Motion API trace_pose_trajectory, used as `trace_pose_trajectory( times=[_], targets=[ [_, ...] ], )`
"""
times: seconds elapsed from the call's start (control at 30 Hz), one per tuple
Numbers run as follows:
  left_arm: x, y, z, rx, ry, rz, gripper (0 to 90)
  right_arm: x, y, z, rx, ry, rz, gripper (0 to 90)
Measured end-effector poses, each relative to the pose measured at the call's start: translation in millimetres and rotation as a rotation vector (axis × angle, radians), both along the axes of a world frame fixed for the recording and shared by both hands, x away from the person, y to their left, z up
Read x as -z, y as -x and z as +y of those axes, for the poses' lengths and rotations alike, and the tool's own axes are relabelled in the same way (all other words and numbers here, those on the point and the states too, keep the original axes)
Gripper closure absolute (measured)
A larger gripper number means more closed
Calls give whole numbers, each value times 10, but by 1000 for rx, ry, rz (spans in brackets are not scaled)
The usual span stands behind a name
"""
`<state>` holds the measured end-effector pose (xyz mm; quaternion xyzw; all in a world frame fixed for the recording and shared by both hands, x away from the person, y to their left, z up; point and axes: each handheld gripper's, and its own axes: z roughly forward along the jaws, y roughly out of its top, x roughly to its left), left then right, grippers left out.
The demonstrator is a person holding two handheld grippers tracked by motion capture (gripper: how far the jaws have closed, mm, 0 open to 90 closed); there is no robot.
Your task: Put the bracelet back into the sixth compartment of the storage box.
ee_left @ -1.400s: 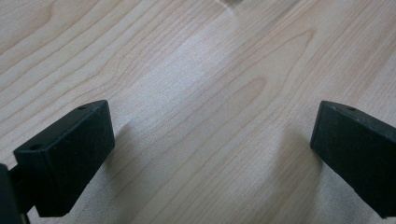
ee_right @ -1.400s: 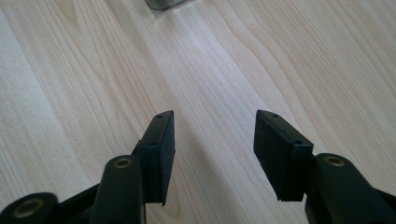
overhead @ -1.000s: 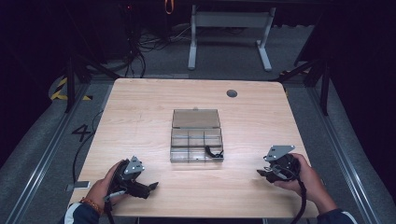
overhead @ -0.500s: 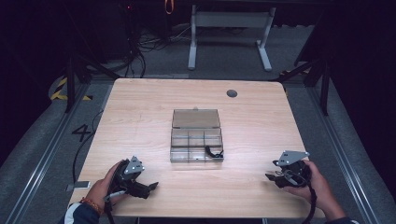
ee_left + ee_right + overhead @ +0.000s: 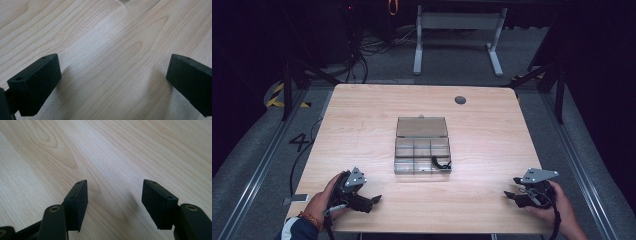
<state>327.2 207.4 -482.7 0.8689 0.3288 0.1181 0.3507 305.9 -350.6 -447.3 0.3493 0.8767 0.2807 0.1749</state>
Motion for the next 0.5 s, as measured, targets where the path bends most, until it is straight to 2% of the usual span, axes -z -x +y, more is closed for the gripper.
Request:
trace_pose_trajectory(
  times=[0.13, 0.23, 0.37, 0.5],
  targets=[
    [1, 0, 0, 0, 1, 0, 1, 60, 46, -94, 31, -49, 2, 368],
    [0, 0, 0, 0, 0, 0, 1, 107, 95, -186, 71, -107, -3, 338],
    [0, 0, 0, 0, 0, 0, 1, 194, 168, -263, 93, -189, -63, 310],
    [0, 0, 0, 0, 0, 0, 1, 215, 193, -268, 110, -185, -83, 290]
  ],
)
